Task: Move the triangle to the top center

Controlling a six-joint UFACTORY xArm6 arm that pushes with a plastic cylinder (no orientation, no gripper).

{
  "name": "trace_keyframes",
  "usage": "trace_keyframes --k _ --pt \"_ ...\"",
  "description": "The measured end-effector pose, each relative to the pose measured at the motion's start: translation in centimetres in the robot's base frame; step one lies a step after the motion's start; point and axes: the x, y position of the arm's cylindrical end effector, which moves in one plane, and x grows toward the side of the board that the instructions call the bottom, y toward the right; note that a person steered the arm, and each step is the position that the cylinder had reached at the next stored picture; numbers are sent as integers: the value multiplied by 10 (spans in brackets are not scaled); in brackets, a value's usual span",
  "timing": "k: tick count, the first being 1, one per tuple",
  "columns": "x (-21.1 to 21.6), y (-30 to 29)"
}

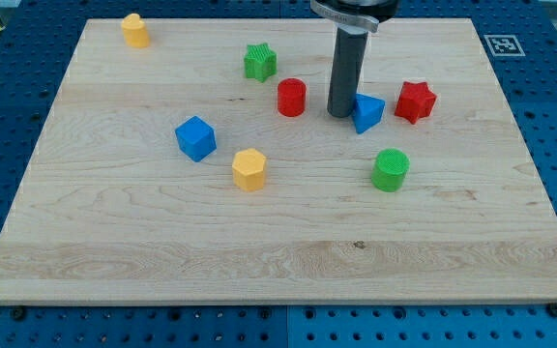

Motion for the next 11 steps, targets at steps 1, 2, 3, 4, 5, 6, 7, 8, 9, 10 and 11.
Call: trace_keyframes --k 1,2,3,4,5,6,7,8,9,10,11 --pt "6 -2" --pt "31 -4" --pt "50 11" --pt "47 47" --pt "45 50" --pt "36 44" --pt "17 28" --pt "-8 14" --pt "-41 12" --pt "-69 7" --pt "-100 -13"
